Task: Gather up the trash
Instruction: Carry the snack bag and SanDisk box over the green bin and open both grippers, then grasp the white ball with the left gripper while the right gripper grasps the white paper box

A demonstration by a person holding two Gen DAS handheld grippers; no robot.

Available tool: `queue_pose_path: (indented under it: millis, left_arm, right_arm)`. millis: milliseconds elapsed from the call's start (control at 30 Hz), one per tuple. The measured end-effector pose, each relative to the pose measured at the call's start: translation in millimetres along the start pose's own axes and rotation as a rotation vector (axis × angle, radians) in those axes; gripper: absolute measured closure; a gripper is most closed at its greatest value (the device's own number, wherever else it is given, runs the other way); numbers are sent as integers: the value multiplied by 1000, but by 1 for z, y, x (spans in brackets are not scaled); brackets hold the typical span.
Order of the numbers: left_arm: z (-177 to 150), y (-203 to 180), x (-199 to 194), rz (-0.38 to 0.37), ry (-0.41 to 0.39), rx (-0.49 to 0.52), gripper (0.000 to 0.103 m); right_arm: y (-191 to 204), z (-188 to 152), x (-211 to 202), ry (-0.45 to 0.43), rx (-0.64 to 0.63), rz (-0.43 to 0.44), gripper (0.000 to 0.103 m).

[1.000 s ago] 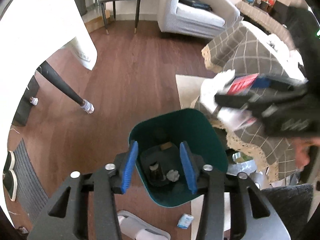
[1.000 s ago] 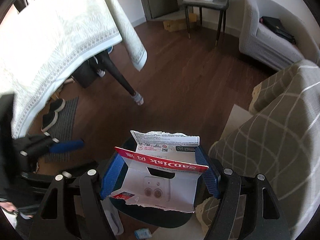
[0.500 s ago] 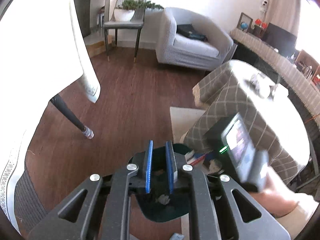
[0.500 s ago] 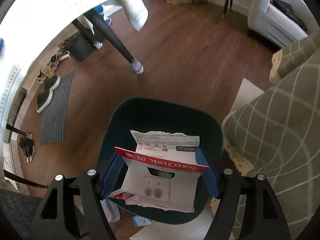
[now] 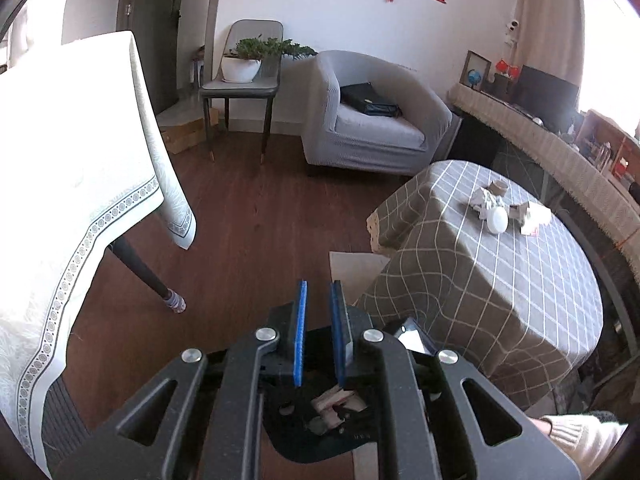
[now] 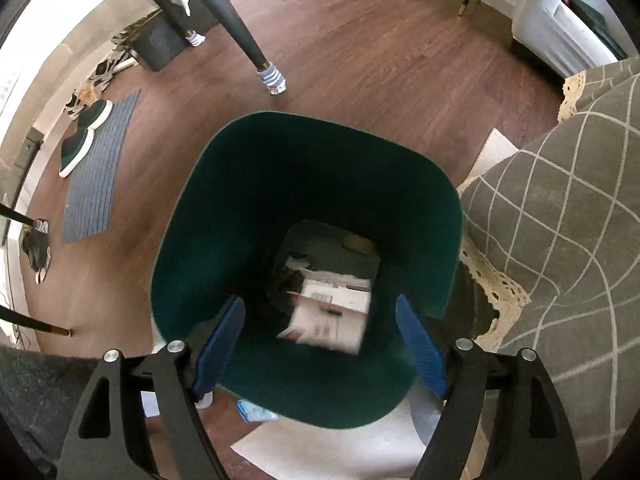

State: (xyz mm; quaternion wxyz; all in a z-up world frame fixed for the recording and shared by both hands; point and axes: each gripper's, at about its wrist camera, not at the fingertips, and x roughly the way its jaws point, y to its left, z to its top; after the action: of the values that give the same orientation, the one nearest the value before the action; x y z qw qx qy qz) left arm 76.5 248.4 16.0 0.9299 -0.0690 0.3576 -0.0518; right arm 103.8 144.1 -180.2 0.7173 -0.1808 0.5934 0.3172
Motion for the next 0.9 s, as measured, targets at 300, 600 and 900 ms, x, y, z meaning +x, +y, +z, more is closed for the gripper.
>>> queue_pose_path:
  millis: [300, 600, 900]
  left_arm:
    - [20, -8, -11, 8, -65, -36, 90]
    - [34, -35, -10, -18, -100, -23, 90]
    - [37, -92, 13, -59, -88, 41, 73]
  right_arm:
    - [0, 0, -76, -165, -35, 85, 37]
    - [-25, -9, -166, -355, -20, 90, 49]
    - [-111, -43, -227, -491, 138, -5, 51]
